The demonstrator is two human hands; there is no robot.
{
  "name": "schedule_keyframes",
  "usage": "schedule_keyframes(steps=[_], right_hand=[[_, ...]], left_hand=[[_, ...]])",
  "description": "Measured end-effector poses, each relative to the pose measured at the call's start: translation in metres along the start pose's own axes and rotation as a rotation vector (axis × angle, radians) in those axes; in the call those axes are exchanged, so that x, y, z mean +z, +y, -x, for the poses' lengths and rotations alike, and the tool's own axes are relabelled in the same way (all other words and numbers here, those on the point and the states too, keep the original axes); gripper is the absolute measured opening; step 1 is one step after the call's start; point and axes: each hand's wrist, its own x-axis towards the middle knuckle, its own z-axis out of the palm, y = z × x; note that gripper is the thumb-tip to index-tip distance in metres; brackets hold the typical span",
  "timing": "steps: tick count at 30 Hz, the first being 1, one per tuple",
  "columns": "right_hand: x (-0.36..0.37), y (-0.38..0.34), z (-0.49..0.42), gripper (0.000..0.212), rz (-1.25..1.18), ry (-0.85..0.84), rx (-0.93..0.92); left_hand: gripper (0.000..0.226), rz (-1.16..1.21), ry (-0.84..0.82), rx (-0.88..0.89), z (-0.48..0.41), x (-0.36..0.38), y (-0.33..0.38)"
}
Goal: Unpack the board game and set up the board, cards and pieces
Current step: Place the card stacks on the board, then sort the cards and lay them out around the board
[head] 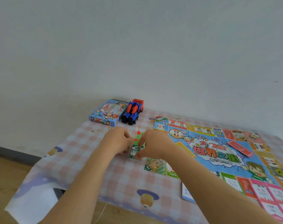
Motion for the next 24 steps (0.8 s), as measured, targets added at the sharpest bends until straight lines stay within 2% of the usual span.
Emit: schedule_keyframes(steps=[6, 12, 21, 24], right_hand=[[-0.006, -0.001, -0.002, 0.047, 0.005, -0.081, -0.018], [-0.006, -0.001, 0.001, 0.051, -0.029, -0.085, -0.011], [0.001, 0.001, 0.005, 0.053, -0.123, 0.052, -0.014], [0.004, 0.003, 0.007, 0.046, -0.185, 0.104, 0.017]], left_hand=[[0.016, 0.07, -0.054, -0.033, -0.002, -0.004, 0.001], [0.014, 0.07, -0.099, -0.033, -0.002, -0.007, 0.001], [0.017, 0.042, -0.087, -0.043, -0.003, -0.006, 0.005], [0.022, 0.034, -0.075, -0.051, -0.002, -0.007, 0.005]])
